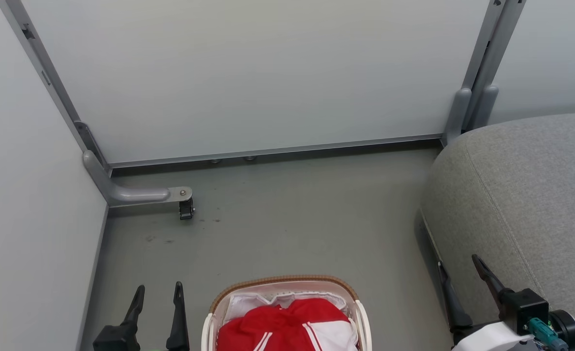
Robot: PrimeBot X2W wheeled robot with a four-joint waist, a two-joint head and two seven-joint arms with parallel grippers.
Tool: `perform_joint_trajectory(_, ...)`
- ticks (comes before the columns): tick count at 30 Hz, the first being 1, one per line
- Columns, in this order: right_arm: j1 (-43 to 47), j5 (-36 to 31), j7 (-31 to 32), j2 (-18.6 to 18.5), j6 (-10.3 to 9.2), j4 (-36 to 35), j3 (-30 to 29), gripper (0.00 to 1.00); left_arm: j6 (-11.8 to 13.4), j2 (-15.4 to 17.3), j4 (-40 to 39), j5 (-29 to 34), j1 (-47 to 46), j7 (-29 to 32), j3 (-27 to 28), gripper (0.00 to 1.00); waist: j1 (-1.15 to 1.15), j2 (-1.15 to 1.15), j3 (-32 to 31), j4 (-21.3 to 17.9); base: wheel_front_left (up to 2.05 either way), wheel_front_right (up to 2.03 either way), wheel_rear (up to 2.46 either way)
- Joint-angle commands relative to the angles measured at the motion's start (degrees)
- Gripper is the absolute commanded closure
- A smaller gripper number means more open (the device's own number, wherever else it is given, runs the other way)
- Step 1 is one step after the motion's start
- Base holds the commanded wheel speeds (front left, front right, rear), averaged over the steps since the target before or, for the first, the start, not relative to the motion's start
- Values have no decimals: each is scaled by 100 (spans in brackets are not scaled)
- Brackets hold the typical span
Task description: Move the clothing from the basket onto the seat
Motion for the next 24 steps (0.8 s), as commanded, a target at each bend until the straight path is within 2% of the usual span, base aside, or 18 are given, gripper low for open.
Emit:
perform_joint_trajectory(1,72,-111,-42,-36,0,-33,6,0,47,37,8,137,95,-51,-19,0,0,0,-1,-1,0,0,0)
perform_joint_trajectory(24,11,-84,-41,-35,0,-22,-46,0,51,37,62,54,30,-47,-23,0,0,0,28,-1,0,0,0)
